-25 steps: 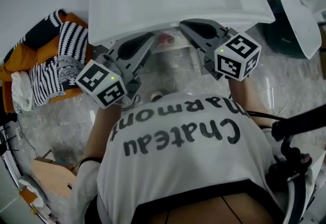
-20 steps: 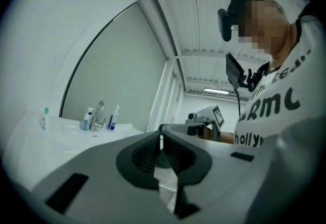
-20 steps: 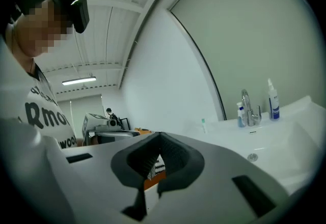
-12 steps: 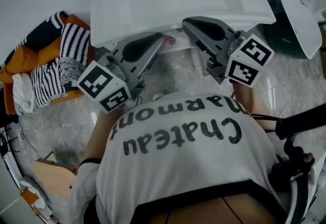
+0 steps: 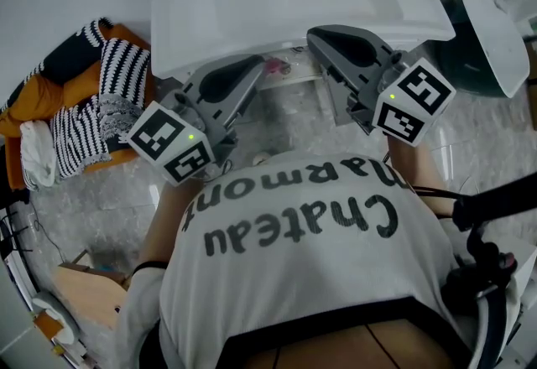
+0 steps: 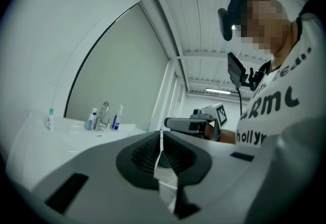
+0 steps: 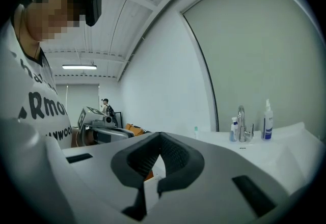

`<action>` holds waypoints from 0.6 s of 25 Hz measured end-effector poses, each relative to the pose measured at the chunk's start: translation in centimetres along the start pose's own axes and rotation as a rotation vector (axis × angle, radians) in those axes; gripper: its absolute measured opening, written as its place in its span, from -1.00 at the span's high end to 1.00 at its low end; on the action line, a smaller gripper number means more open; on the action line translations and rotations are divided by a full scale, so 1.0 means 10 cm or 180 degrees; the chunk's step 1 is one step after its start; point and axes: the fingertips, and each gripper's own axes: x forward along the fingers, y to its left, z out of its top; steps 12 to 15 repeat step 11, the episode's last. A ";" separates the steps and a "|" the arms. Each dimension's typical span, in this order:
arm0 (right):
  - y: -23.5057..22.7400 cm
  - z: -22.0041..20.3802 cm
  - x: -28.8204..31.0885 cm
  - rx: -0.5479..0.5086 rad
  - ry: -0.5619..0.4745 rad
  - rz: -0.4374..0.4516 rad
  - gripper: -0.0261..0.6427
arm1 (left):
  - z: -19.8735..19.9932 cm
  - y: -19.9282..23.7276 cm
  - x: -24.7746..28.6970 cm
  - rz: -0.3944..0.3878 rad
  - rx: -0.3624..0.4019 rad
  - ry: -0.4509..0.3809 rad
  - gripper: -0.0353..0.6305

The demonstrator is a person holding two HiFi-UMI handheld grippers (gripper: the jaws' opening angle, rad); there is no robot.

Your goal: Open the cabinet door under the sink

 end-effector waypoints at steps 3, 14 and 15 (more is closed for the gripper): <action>0.03 -0.04 -0.01 -0.0062 0.0052 0.0000 0.89 | -0.02 0.00 -0.01 -0.0006 -0.0019 -0.0007 0.83; 0.05 -0.01 0.04 -0.0116 0.0040 0.0018 0.89 | -0.01 0.03 -0.02 -0.0029 -0.0036 0.0015 0.83; 0.05 -0.01 0.04 -0.0116 0.0040 0.0018 0.89 | -0.01 0.03 -0.02 -0.0029 -0.0036 0.0015 0.83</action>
